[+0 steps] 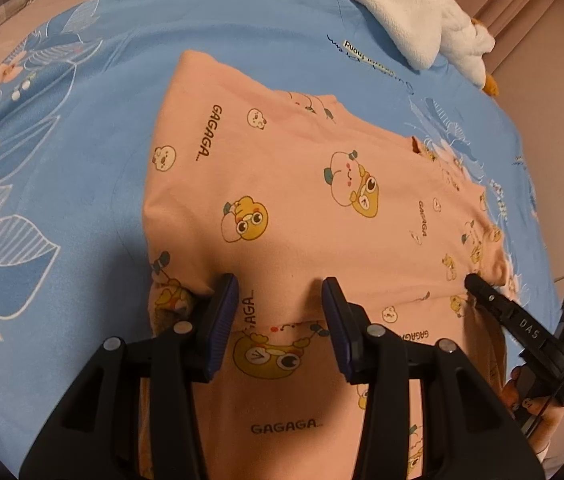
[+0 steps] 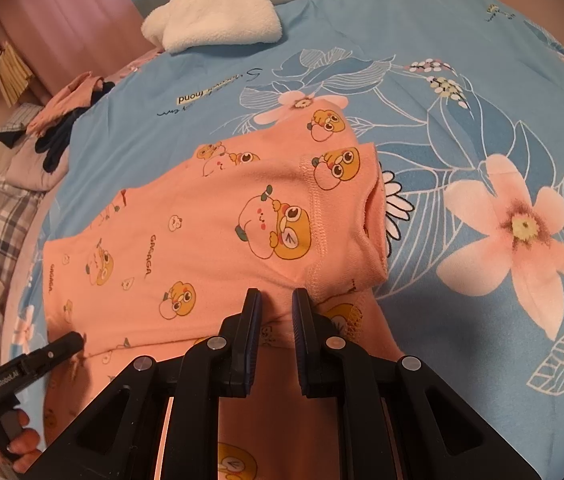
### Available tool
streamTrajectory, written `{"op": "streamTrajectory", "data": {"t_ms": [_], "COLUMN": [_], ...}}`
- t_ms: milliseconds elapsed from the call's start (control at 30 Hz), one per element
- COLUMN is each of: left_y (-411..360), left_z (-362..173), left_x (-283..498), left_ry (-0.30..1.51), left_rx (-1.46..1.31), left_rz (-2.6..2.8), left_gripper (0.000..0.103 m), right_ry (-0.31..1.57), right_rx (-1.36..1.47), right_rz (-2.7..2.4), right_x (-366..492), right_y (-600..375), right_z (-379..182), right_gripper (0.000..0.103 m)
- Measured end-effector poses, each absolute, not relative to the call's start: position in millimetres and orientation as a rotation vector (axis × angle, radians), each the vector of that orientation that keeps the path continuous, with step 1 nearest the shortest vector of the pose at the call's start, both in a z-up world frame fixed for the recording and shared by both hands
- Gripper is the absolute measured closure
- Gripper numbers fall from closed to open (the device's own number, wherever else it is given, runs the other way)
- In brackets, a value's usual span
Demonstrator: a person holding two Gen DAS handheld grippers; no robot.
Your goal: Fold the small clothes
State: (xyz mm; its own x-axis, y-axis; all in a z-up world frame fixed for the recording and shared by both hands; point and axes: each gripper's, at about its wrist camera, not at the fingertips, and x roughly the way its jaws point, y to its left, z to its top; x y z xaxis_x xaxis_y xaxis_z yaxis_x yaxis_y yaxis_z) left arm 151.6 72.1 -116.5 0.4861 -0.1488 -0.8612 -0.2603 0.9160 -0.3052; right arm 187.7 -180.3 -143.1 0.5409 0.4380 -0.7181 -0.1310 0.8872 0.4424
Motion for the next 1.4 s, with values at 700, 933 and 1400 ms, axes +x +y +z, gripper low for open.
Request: {"op": "streamTrajectory", "data": {"t_ms": [700, 933, 1400], "left_y": [66.4, 62.0, 57.1], "left_z": [-60.8, -85.7, -119.4], "left_x": [34.3, -11.6, -58.9], "left_ry": [0.978, 1.048, 1.136], "left_rx": [-0.321, -0.341, -0.453], "left_rz": [0.108, 0.084, 0.039], "left_gripper": [0.016, 0.016, 0.017], "right_ry": [0.830, 0.887, 1.006], "right_rx": [0.322, 0.286, 0.368], "right_rz": [0.336, 0.313, 0.320], "right_x": [82.4, 34.2, -15.7], "right_y": [-247.1, -261.0, -273.2], "right_z": [-86.9, -110.0, -146.8], "right_gripper": [0.014, 0.014, 0.014]}}
